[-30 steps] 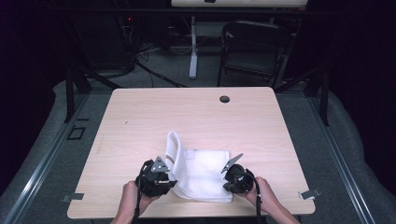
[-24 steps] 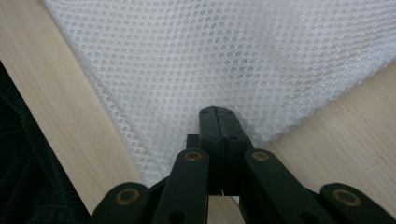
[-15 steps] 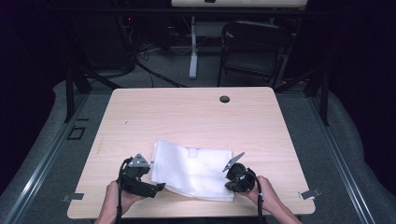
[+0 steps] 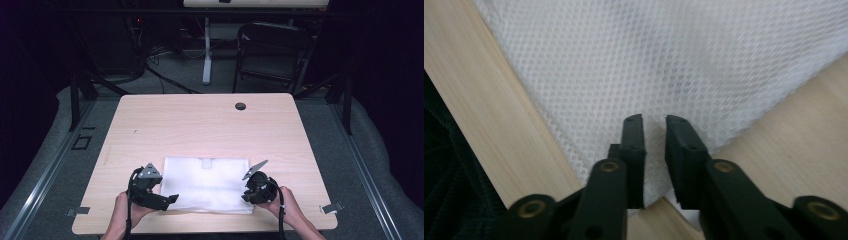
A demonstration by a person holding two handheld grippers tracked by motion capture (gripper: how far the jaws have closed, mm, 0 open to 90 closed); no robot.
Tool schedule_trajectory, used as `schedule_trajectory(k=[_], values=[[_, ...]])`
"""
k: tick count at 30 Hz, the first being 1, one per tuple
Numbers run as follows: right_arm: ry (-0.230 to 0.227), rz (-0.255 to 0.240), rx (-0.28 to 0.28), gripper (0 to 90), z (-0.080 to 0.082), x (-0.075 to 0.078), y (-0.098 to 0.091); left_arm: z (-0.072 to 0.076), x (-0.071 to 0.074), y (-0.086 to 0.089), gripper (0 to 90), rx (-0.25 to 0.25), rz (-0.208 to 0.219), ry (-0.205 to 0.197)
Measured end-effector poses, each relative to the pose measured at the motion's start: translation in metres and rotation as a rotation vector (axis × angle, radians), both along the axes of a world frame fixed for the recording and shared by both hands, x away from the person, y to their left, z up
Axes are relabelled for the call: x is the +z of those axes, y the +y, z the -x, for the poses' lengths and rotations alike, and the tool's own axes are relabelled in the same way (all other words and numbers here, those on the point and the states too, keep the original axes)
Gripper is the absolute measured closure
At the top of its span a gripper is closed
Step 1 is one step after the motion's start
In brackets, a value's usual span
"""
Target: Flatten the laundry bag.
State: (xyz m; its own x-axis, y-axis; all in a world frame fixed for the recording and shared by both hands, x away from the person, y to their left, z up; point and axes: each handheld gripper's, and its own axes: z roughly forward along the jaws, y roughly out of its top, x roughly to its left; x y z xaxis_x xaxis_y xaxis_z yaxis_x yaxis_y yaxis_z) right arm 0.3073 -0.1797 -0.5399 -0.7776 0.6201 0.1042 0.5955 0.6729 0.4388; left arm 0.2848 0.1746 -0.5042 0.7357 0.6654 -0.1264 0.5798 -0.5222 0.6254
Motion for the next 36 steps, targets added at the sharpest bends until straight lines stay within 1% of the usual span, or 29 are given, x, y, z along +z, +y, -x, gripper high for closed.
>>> schedule_trajectory(k=[1,2,3,4,5,6,8,10,12,13,14,15,16,17,19,21,22,23,24,25,27,28,29,30,31,32,33,34,36], values=[[-0.003,-0.009,0.005,66.1,0.000,0.003,0.000,-0.001,-0.001,-0.001,14.4,-0.003,-0.001,0.004],[-0.010,-0.022,0.003,63.6,0.001,0.006,0.000,-0.003,-0.001,-0.002,14.8,-0.010,-0.002,-0.001],[-0.037,-0.019,-0.001,51.5,0.004,0.009,0.002,-0.004,-0.001,-0.004,15.4,-0.017,-0.004,-0.005],[-0.037,-0.019,-0.001,51.5,0.004,0.009,0.002,-0.005,-0.002,-0.006,15.4,-0.015,-0.003,-0.009],[-0.035,-0.013,0.003,50.4,0.005,0.010,0.004,-0.006,-0.002,-0.007,15.4,-0.024,-0.003,-0.010],[-0.038,-0.019,0.005,49.5,0.007,0.011,0.005,-0.006,-0.003,-0.008,15.5,-0.032,0.004,-0.008],[-0.045,-0.008,0.017,46.7,0.010,0.012,0.009,-0.007,-0.005,-0.011,15.6,-0.045,-0.009,-0.005],[-0.049,-0.013,0.031,46.7,0.013,0.012,0.011,-0.007,-0.008,-0.014,15.7,-0.063,-0.014,0.002],[-0.043,-0.020,0.059,46.8,0.017,0.010,0.016,-0.007,-0.011,-0.018,18.4,-0.105,-0.017,0.028],[-0.043,-0.020,0.059,46.8,0.017,0.010,0.016,-0.007,-0.011,-0.018,21.2,-0.105,-0.017,0.028],[-0.037,-0.003,0.088,48.5,0.020,0.006,0.022,-0.006,-0.015,-0.024,23.7,-0.135,-0.030,0.035],[-0.032,0.010,0.108,49.8,0.021,0.005,0.025,-0.006,-0.015,-0.024,24.9,-0.135,-0.030,0.035],[-0.021,0.002,0.113,51.0,0.022,0.002,0.028,-0.007,-0.016,-0.027,26.8,-0.154,-0.028,0.047],[-0.021,0.002,0.113,51.0,0.022,0.002,0.028,-0.007,-0.018,-0.030,26.8,-0.172,-0.024,0.056],[-0.017,0.045,0.137,53.4,0.022,0.001,0.031,-0.007,-0.022,-0.038,29.6,-0.206,-0.039,0.070],[-0.016,0.053,0.131,55.6,0.022,-0.003,0.033,-0.007,-0.028,-0.047,34.9,-0.246,-0.069,0.088],[-0.013,0.065,0.131,58.8,0.021,-0.005,0.033,-0.007,-0.030,-0.051,38.3,-0.264,-0.085,0.095],[-0.015,0.076,0.131,59.8,0.020,-0.007,0.033,-0.008,-0.033,-0.054,41.6,-0.277,-0.090,0.107],[-0.011,0.103,0.126,63.5,0.018,-0.010,0.033,-0.009,-0.035,-0.056,47.7,-0.290,-0.101,0.112],[-0.012,0.108,0.125,64.4,0.018,-0.011,0.033,-0.011,-0.038,-0.059,50.4,-0.302,-0.103,0.120],[-0.013,0.111,0.123,65.5,0.018,-0.011,0.033,-0.011,-0.040,-0.061,53.7,-0.305,-0.111,0.127],[-0.019,0.115,0.118,68.7,0.018,-0.011,0.032,-0.012,-0.042,-0.062,57.1,-0.311,-0.114,0.131],[-0.019,0.115,0.118,68.7,0.018,-0.011,0.032,-0.012,-0.042,-0.063,57.1,-0.335,-0.131,0.139],[-0.025,0.117,0.110,72.9,0.019,-0.011,0.032,-0.011,-0.044,-0.064,61.0,-0.336,-0.133,0.147],[-0.025,0.117,0.110,72.9,0.019,-0.011,0.032,-0.011,-0.045,-0.065,61.0,-0.353,-0.154,0.150],[-0.023,0.129,0.111,77.7,0.017,-0.011,0.030,-0.009,-0.049,-0.069,64.3,-0.364,-0.178,0.154],[-0.023,0.129,0.111,77.7,0.017,-0.011,0.030,-0.009,-0.049,-0.069,65.9,-0.364,-0.178,0.154],[-0.025,0.125,0.098,81.8,0.017,-0.011,0.029,-0.008,-0.050,-0.070,67.8,-0.360,-0.175,0.149],[-0.026,0.124,0.101,82.8,0.017,-0.011,0.028,-0.008,-0.050,-0.071,68.9,-0.364,-0.170,0.154]])
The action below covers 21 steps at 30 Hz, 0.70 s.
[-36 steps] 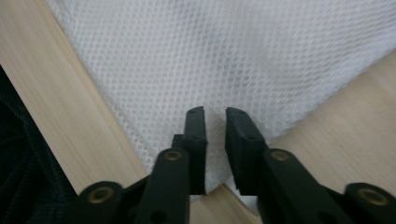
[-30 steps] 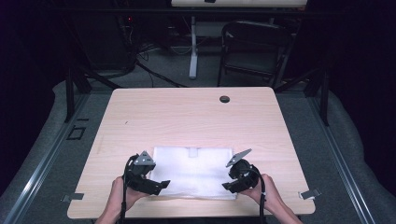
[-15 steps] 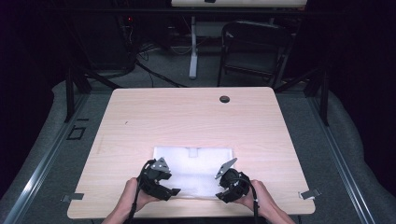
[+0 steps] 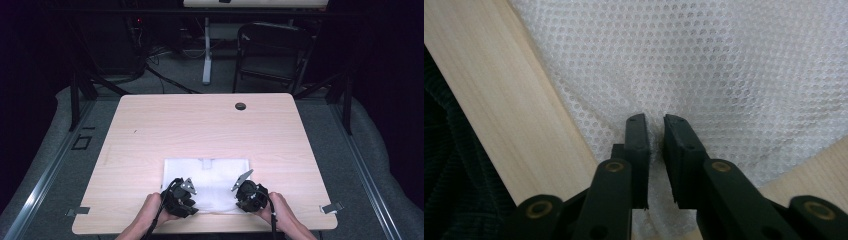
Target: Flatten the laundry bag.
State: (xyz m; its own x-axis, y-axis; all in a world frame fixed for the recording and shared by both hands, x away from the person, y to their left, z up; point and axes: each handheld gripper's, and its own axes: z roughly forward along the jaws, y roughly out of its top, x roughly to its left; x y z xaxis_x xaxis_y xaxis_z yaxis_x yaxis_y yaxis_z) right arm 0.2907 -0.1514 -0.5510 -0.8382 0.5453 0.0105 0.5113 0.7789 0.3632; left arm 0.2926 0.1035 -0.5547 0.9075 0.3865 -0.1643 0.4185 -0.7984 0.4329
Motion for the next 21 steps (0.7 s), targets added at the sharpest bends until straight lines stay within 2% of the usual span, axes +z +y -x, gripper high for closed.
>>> schedule_trajectory(k=[5,10,11,12,15,17,21], values=[[0.026,-0.010,-0.011,86.0,-0.006,0.001,-0.008,0.002,-0.001,-0.006,69.7,0.006,0.021,0.018],[0.025,-0.001,-0.028,87.3,-0.005,0.006,-0.015,0.008,0.000,-0.016,66.1,-0.028,0.013,0.008],[0.023,-0.007,-0.032,87.5,-0.004,0.007,-0.016,0.008,0.001,-0.016,66.1,-0.029,0.025,0.010],[0.028,-0.004,-0.031,87.6,-0.004,0.009,-0.018,0.008,0.001,-0.016,64.7,-0.018,0.037,0.016],[0.019,-0.027,-0.042,87.9,-0.002,0.013,-0.019,0.006,0.005,-0.013,57.4,0.002,0.065,-0.009],[0.014,-0.037,-0.048,88.0,-0.003,0.016,-0.019,0.005,0.007,-0.012,50.1,0.032,0.080,-0.015],[0.011,-0.082,-0.065,88.2,-0.003,0.023,-0.022,0.006,0.011,-0.013,41.2,0.041,0.093,-0.039]])
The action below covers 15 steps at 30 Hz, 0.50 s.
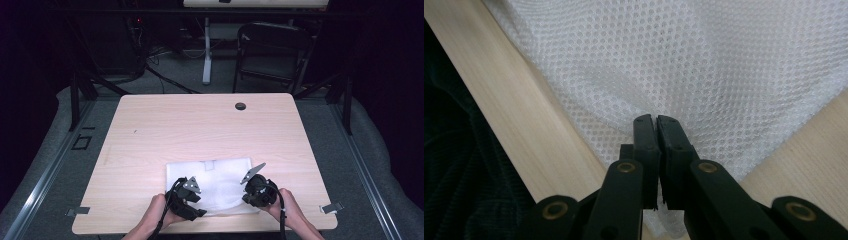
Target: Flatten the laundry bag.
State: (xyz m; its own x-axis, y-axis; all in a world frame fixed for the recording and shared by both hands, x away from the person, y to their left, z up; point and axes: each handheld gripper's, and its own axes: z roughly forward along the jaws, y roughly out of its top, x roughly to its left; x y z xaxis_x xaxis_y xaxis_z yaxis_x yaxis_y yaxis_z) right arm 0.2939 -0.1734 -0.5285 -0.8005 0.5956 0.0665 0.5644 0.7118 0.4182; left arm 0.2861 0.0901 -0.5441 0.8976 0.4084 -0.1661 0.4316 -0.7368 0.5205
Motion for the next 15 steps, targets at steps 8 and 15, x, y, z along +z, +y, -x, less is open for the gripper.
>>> schedule_trajectory(k=[8,15], values=[[-0.015,-0.050,-0.012,88.4,-0.001,0.011,-0.006,-0.001,0.002,-0.012,36.5,0.006,0.000,-0.028],[-0.023,-0.093,-0.025,88.6,-0.002,0.019,-0.008,0.001,0.001,-0.023,40.2,-0.010,-0.054,-0.084]])
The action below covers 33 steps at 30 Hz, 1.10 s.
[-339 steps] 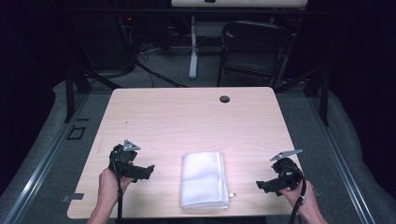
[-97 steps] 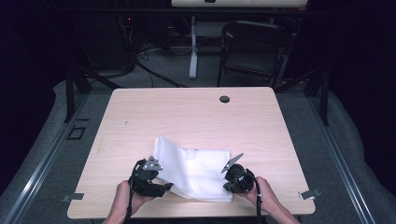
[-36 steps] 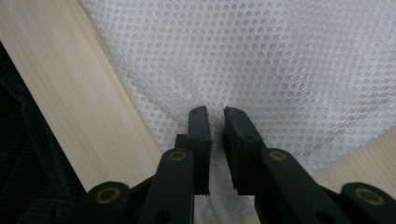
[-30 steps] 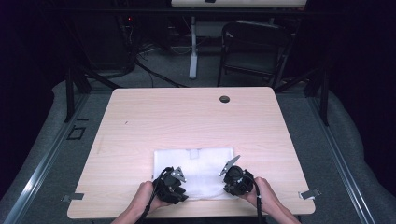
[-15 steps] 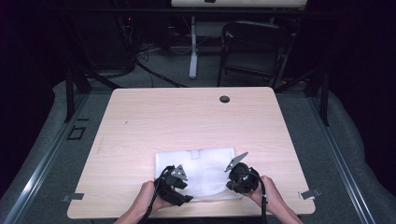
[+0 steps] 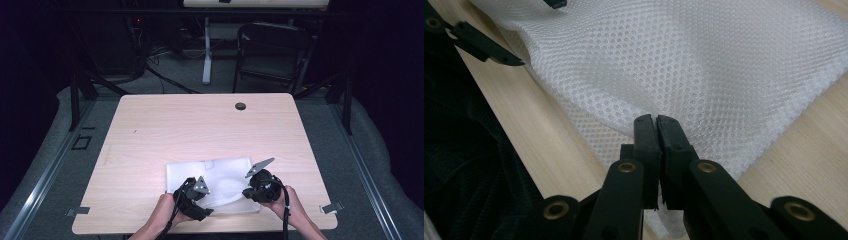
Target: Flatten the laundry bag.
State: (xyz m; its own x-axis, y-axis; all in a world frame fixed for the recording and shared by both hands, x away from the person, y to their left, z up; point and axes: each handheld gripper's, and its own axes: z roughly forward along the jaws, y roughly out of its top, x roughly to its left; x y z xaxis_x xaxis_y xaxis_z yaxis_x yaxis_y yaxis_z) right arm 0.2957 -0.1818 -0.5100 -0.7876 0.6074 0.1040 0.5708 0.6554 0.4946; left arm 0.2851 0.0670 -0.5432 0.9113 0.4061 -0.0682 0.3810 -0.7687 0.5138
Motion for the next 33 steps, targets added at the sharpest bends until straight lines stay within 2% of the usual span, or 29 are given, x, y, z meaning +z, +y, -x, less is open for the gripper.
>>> schedule_trajectory(k=[4,8,9,12,15,21,28,30,32,33], values=[[0.004,-0.015,0.000,88.6,-0.001,0.002,0.000,-0.001,-0.001,-0.002,50.7,0.007,-0.012,-0.016],[-0.001,-0.016,0.002,88.5,-0.001,0.003,0.001,-0.001,-0.001,-0.004,63.8,-0.015,-0.006,-0.012],[-0.002,-0.031,-0.008,88.6,0.000,0.003,0.002,-0.001,-0.002,-0.005,66.6,-0.010,0.001,-0.007],[0.000,-0.028,-0.003,88.5,0.000,0.002,0.003,-0.001,-0.002,-0.006,77.2,-0.026,-0.013,-0.008],[0.000,-0.025,0.009,88.4,-0.001,0.001,0.003,-0.001,-0.002,-0.005,84.5,-0.019,-0.006,-0.018],[-0.005,-0.007,0.011,84.1,-0.001,0.001,0.003,-0.002,0.004,-0.001,87.2,0.030,0.039,-0.024],[-0.027,-0.023,-0.013,73.8,0.006,0.007,-0.007,-0.004,0.006,0.001,87.5,0.057,0.040,-0.011],[-0.037,-0.032,-0.016,73.1,0.009,0.011,-0.010,-0.005,0.007,0.001,87.5,0.064,0.041,-0.012],[-0.049,-0.042,-0.012,74.1,0.012,0.014,-0.013,-0.006,0.007,0.002,87.5,0.087,0.065,-0.005],[-0.057,-0.042,-0.016,74.8,0.013,0.014,-0.013,-0.007,0.008,0.003,87.5,0.082,0.059,-0.006]])
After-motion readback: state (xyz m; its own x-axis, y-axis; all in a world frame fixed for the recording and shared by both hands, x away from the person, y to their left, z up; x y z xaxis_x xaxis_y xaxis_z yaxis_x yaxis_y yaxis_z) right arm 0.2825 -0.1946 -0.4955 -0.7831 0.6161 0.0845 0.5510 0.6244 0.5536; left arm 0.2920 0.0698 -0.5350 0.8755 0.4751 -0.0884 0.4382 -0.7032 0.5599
